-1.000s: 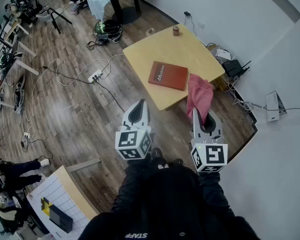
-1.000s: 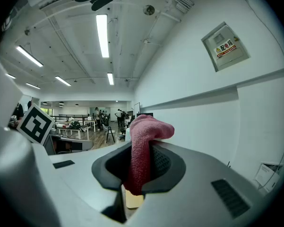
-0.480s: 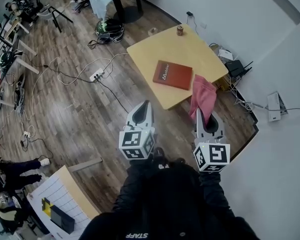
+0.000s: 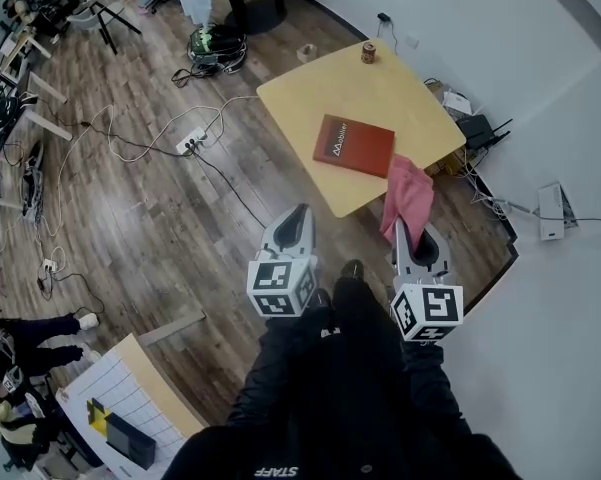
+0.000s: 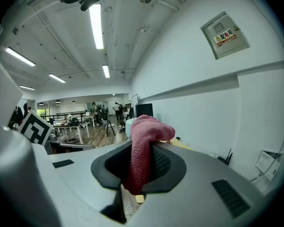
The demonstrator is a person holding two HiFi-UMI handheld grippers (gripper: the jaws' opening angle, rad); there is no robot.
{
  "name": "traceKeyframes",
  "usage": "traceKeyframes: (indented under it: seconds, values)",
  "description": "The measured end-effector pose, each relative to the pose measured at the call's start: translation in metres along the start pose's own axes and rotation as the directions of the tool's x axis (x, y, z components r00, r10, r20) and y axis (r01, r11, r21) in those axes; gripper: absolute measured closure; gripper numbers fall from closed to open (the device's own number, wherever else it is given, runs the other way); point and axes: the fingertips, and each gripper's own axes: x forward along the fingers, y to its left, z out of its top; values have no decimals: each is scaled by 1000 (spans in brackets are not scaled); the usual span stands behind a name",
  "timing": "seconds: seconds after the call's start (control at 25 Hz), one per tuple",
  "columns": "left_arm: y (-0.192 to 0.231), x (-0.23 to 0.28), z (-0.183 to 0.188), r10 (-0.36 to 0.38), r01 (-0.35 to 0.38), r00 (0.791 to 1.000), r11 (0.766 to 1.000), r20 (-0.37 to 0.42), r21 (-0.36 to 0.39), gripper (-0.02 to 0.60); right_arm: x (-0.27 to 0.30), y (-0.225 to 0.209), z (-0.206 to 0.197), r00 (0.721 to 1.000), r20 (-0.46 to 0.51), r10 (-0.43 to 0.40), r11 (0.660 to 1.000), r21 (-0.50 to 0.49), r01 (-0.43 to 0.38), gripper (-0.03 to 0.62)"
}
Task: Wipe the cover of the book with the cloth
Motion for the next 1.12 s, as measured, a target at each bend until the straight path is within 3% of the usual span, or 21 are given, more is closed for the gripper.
traceKeyframes:
  seconds: [0.4, 0.64, 0.92, 1.04, 1.12]
  values:
    - [52, 97, -5, 12, -15, 996, 999, -83, -37, 545, 110, -21, -26, 991, -124, 46, 999, 31, -42, 516]
    - [74, 186, -14, 10, -16, 981, 999, -194, -30, 545, 188, -51, -32, 978, -190, 86, 995, 64, -75, 516]
    - [100, 271, -50, 16, -30, 938, 999, -347, -37, 545, 256, -90, -55, 970, -214, 119, 988, 124, -94, 516]
    - [110, 299, -74, 15, -38, 907, 998, -422, -46, 541, 283, -102, -75, 961, -247, 122, 986, 141, -88, 516]
    - [118, 313, -91, 20, -47, 885, 998, -465, -47, 496, 301, -105, -94, 951, -283, 127, 983, 165, -82, 516]
